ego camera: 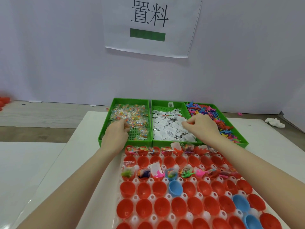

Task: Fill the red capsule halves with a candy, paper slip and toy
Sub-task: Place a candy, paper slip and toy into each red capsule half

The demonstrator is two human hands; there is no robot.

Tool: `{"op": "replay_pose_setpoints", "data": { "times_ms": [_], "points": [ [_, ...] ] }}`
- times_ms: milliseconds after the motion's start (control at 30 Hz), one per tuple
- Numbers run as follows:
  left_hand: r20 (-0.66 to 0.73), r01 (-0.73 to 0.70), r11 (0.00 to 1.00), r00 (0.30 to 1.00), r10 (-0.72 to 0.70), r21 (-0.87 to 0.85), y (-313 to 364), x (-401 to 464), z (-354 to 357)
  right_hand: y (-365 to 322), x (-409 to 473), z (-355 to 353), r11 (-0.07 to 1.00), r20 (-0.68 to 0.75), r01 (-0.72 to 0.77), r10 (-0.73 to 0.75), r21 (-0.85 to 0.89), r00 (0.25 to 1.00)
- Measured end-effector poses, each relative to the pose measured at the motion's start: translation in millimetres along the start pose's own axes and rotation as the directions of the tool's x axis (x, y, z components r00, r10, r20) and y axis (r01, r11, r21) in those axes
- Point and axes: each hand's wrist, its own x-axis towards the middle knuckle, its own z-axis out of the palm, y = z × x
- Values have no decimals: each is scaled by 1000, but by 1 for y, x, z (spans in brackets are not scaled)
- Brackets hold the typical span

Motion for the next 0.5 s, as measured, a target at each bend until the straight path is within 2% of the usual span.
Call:
{"op": "replay_pose_setpoints", "data": {
  "times_ms": [133, 233, 300, 400, 467, 500],
  "points": [
    [-17, -7, 1000, 1000, 7, 6, -1, 0, 1, 1, 1, 0, 997, -36, -25, 27, 69, 999],
    [-26, -21, 1000, 999, 21, 6, -1, 1, 1, 0, -1, -5, 940, -57, -68, 93, 335, 994],
    [-37, -42, 998, 998, 41, -36, -2, 0, 1, -4, -6, -12, 862, -1, -93, 109, 498, 994],
    [-119, -40, 949, 993, 2, -312, 5, -6, -7, -12, -17, -27, 791, 114, -111, 53, 601, 992],
    [-155, 18, 830, 980, -125, -557, 17, -14, -22, -18, -26, -37, 778, 187, -87, -40, 622, 982],
    [-128, 38, 763, 979, -157, -646, 25, -19, -30, -22, -30, -43, 777, 215, -68, -88, 626, 973]
  ]
}}
